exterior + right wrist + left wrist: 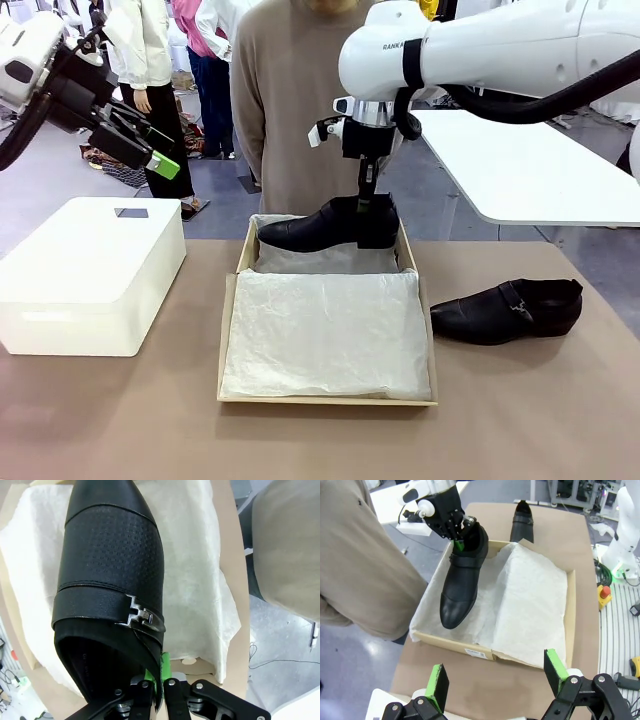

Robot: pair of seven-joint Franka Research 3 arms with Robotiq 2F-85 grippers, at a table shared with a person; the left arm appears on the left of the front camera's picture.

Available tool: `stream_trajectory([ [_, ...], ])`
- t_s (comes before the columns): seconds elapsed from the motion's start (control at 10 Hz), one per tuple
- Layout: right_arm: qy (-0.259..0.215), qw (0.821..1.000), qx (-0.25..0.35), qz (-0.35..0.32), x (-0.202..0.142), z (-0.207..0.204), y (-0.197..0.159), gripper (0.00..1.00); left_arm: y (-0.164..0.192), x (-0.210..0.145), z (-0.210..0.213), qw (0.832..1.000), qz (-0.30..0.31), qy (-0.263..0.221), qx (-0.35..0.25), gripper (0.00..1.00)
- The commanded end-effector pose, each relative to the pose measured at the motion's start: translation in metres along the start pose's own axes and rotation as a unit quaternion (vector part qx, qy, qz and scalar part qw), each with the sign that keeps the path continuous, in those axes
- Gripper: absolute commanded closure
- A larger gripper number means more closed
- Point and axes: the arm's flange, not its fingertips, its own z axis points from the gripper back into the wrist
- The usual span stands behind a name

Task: Pack the shoes into the box.
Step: Place one shoe of the Shoes into the Shoes Box.

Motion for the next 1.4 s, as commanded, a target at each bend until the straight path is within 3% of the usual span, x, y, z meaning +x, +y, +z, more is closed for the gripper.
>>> stream_trajectory([
  [0.0,0.011,1.000,-0.009,-0.020,-0.006,0.004,0.004,1.00,0.002,-0.001,-0.001,1.000,-0.007,-0.012,-0.006,0.00],
  [0.4,0.003,1.000,0.003,-0.002,-0.001,-0.004,-0.001,1.00,0.002,-0.001,-0.001,1.000,-0.007,-0.012,-0.006,0.00],
  [1.3,-0.007,1.000,0.012,0.015,0.009,-0.066,-0.002,1.00,0.002,-0.001,-0.001,1.000,-0.007,-0.012,-0.006,0.00],
])
